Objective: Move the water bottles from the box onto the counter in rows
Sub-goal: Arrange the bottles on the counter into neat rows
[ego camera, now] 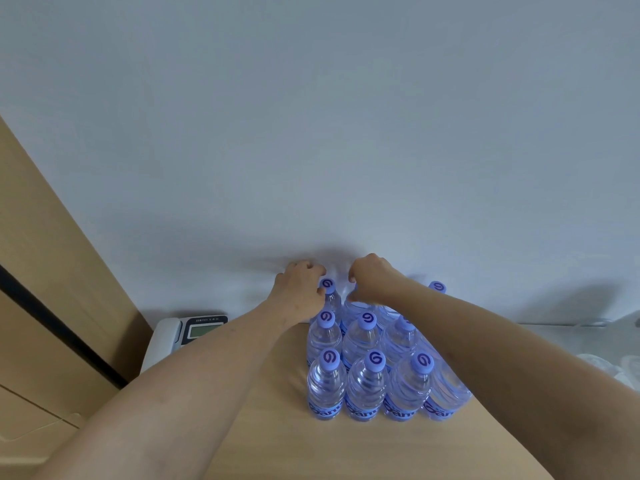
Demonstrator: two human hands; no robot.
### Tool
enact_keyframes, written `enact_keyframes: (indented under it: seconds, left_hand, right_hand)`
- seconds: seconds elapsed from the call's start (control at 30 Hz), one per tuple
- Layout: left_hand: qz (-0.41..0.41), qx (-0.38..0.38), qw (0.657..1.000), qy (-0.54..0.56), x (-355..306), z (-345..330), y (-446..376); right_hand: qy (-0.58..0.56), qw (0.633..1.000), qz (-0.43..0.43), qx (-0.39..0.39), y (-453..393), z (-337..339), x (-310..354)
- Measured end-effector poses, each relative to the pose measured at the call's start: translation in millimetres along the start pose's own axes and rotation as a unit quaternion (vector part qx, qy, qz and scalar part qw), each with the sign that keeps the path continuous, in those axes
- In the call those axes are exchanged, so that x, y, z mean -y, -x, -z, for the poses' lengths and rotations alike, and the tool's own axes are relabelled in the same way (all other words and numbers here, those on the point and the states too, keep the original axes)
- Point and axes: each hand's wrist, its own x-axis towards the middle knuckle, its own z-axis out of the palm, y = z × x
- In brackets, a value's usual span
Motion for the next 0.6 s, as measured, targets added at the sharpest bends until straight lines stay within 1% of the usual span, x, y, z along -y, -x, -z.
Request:
enact_keyframes:
  seconds: [0.1,0.43,0.6]
  left_hand:
    - [0.001,0.002,1.000,0.000,0.3,0.0,0.6]
    - [0.007,-0.005,1.000,0.012,4.0,1.1,4.5]
    - [0.010,0.001,1.000,0.017,5.5,2.8,5.4]
  right_hand:
    - [0.015,0.999,-0.033,-0.007,-1.2,-4.6,-0.1]
    - [0.007,1.000,-0.020,0.000,-2.9,-7.9,-0.1]
    - [-0.010,0.999,-0.045,0.006,-3.5,-8.0,-0.9]
